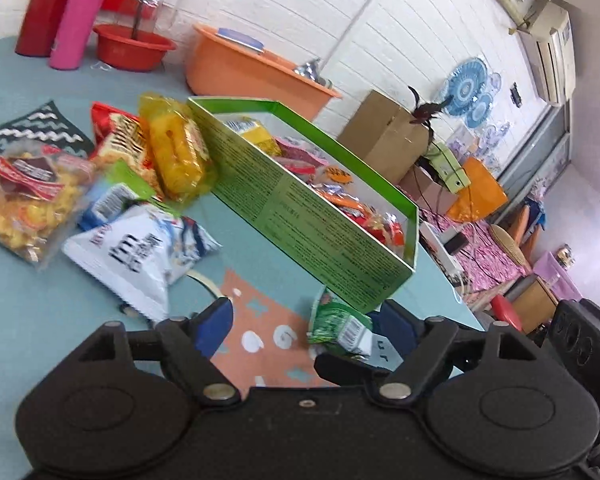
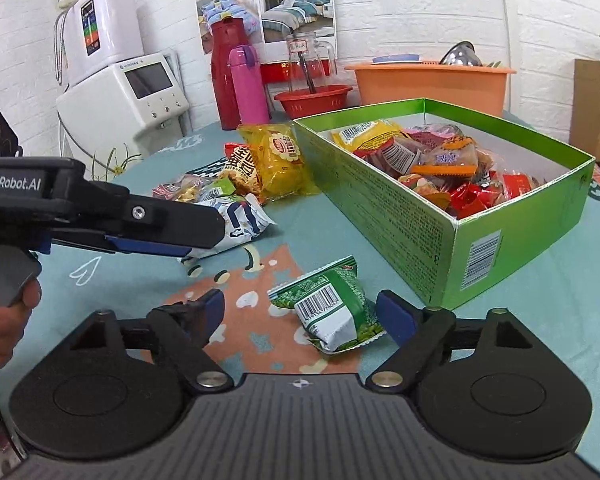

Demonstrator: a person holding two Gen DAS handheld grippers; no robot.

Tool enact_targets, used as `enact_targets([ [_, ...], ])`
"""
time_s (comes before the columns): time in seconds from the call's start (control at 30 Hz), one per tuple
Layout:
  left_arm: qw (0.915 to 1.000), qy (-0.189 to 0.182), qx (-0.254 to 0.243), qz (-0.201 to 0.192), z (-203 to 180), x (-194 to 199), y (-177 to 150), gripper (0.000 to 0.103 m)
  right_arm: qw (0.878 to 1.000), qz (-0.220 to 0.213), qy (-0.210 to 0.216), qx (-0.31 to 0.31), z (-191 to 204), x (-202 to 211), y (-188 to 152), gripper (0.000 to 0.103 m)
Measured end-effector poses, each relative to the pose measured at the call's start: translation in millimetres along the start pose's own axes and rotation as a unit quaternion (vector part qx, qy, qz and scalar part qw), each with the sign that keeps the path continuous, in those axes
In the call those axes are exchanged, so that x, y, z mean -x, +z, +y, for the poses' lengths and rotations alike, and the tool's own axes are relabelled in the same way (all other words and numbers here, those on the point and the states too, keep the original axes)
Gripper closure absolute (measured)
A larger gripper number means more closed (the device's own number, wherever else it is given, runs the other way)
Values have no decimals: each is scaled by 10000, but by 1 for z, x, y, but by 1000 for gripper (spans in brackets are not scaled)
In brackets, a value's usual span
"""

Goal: Organize snacks
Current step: 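Grasp the small green snack packet with the left gripper, then carry the green packet over the green box and open the left gripper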

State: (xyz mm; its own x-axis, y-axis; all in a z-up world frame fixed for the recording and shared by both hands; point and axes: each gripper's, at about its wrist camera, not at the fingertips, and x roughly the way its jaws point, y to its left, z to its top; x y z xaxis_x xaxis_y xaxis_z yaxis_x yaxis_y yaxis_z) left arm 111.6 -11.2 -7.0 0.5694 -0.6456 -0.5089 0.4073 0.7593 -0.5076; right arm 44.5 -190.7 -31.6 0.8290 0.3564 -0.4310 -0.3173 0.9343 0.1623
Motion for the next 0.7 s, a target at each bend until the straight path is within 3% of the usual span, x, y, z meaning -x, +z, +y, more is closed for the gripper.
enact_targets([
  [0.23,9985,-397,166,327,-5,-39,7,0,9996,138,-252,-24,-11,1,-4,0],
  [0.5,9977,-399,14,555,-9,-54,4,0,9993,227,-271,-98,-17,-3,-8,0],
  [0.57,9975,-357,-31,602,-9,-57,4,26,9993,236,-271,-103,-17,-5,-9,0],
  [0.6,9971,-368,-39,658,-9,-59,3,34,9993,223,-273,-90,-16,-4,-9,3],
  [0.63,9968,-417,-38,685,-8,-62,2,32,9994,212,-256,-81,-15,-5,-9,13],
  [0.7,9966,-457,-2,679,-7,-62,1,33,9995,187,-246,-49,-15,-5,-10,18],
])
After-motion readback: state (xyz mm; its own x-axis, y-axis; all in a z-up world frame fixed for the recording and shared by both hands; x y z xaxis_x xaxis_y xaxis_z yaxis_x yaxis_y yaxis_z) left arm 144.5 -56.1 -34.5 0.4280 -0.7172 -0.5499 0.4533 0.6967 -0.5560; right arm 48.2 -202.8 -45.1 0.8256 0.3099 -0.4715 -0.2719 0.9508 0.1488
